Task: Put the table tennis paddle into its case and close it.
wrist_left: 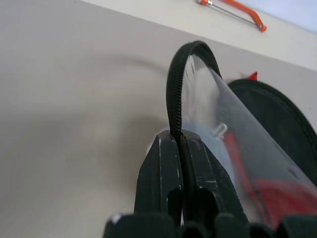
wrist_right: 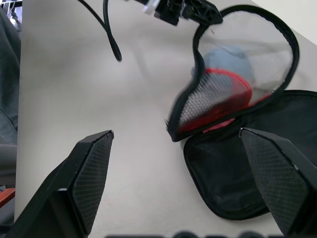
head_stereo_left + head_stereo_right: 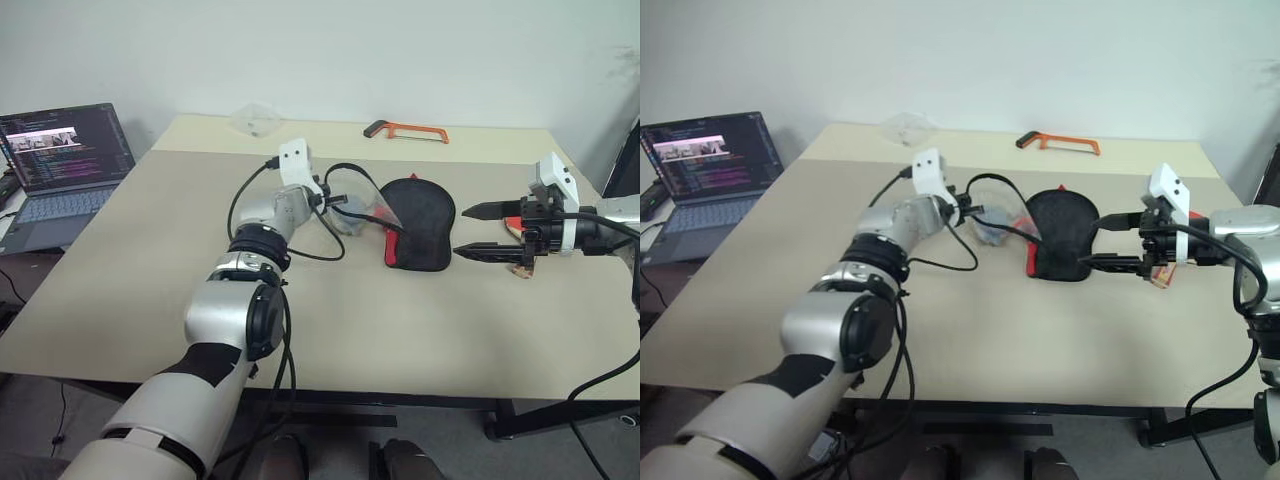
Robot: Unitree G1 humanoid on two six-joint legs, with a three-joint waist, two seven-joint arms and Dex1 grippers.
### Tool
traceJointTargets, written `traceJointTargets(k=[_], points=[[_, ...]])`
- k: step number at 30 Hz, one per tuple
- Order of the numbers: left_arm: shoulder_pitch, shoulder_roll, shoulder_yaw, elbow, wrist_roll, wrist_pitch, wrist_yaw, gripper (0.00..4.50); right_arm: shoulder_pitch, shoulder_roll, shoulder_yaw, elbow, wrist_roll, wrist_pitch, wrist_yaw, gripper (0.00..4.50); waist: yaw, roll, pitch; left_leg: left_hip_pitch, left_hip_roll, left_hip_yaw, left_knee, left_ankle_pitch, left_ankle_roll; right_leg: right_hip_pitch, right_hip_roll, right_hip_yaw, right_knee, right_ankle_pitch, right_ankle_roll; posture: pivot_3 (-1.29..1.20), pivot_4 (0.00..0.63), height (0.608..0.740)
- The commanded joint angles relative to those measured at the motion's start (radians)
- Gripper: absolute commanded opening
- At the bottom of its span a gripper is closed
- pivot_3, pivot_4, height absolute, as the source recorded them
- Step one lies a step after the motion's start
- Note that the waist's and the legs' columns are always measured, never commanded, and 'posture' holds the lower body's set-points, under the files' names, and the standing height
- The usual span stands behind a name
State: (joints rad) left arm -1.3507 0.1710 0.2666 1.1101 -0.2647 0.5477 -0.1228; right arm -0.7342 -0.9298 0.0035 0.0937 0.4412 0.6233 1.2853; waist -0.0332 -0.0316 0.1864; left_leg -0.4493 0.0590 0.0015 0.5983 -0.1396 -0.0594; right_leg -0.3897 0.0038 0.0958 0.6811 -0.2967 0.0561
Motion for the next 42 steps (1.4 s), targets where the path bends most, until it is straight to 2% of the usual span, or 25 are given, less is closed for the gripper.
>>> traceJointTargets(k=[1,6,11,18,21,26,29,32,37,42], points=[[-0.041,0.052,-0.027,-0.017,0.022,0.013,-0.077,0.03,-0.025,-0.008,-0.013,-0.003,-0.009,-0.018,0.0,4.5,0.0,0.0,0.0,0.0,0.0,0.0,0.0,0.0,0.0,0.0,0.0,0.0,0.0,0.0,0.0,0.0,0.15,0.74],[-0.042,0.08,-0.078,0.007,0.068,0.003,-0.154,0.03,-0.032,0.001,-0.008,0.001,-0.014,-0.021,-0.001,4.5,0.001,0.0,0.0,0.0,0.0,0.0,0.0,0.0,0.0,0.0,0.0,0.0,0.0,0.0,0.0,0.0,0.15,0.74],[-0.045,0.092,-0.08,0.046,0.091,-0.016,-0.144,0.03,-0.036,0.012,-0.008,0.014,-0.032,-0.024,-0.02,4.5,0.001,0.0,0.0,0.0,0.0,0.0,0.001,0.0,0.0,0.0,0.0,0.0,0.0,0.0,0.0,0.0,0.15,0.74],[-0.062,0.121,-0.112,0.08,0.132,-0.05,-0.233,0.03,-0.095,0.072,0.008,0.122,-0.14,-0.04,-0.192,4.5,0.0,0.0,0.0,0.0,0.0,0.0,0.001,0.0,0.0,0.0,0.0,0.0,0.001,0.0,0.0,0.0,0.15,0.74],[-0.068,0.126,-0.113,0.095,0.144,-0.068,-0.237,0.71,-0.118,0.105,0.006,0.163,-0.171,-0.037,-0.254,4.5,0.0,0.0,0.0,0.0,0.0,0.0,0.001,0.0,0.0,0.0,0.0,0.0,0.001,0.0,0.0,0.0,0.15,0.74],[-0.075,0.118,-0.119,0.106,0.162,-0.096,-0.231,2.38,-0.165,0.152,-0.015,0.234,-0.203,0.011,-0.372,4.5,0.0,0.0,0.0,0.0,0.0,0.0,0.001,0.0,0.0,0.0,0.0,0.0,0.001,0.0,0.0,0.0,0.15,0.74],[-0.072,0.122,-0.128,0.104,0.178,-0.114,-0.224,3.35,-0.22,0.193,-0.057,0.328,-0.234,0.096,-0.554,4.5,0.0,0.0,0.0,0.0,0.0,0.0,0.001,0.0,0.0,0.0,0.0,0.0,0.001,0.0,0.0,0.0,0.15,0.74],[-0.069,0.135,-0.132,0.091,0.183,-0.12,-0.245,3.35,-0.254,0.227,-0.112,0.391,-0.255,0.156,-0.724,4.5,0.001,0.0,0.0,0.0,0.001,0.0,0.001,0.0,0.0,-0.001,0.0,0.0,0.001,0.0,-0.001,0.0,0.15,0.74],[-0.044,0.207,-0.159,-0.011,0.184,-0.058,-0.369,3.35,-0.219,0.285,-0.224,0.316,-0.272,0.259,-0.966,4.5,-0.002,0.0,0.0,-0.002,0.001,0.001,0.0,0.0,0.0,-0.003,0.0,0.0,0.001,0.0,-0.001,0.0,0.15,0.74],[0.1,0.337,-0.219,-0.344,0.162,0.088,-0.568,3.35,-0.138,0.369,-0.342,0.191,-0.285,0.366,-1.18,4.5,-0.011,0.001,0.0,-0.003,0.001,0.002,-0.004,0.0,0.0,-0.007,0.0,0.001,0.006,0.0,-0.002,0.0,0.15,0.74]])
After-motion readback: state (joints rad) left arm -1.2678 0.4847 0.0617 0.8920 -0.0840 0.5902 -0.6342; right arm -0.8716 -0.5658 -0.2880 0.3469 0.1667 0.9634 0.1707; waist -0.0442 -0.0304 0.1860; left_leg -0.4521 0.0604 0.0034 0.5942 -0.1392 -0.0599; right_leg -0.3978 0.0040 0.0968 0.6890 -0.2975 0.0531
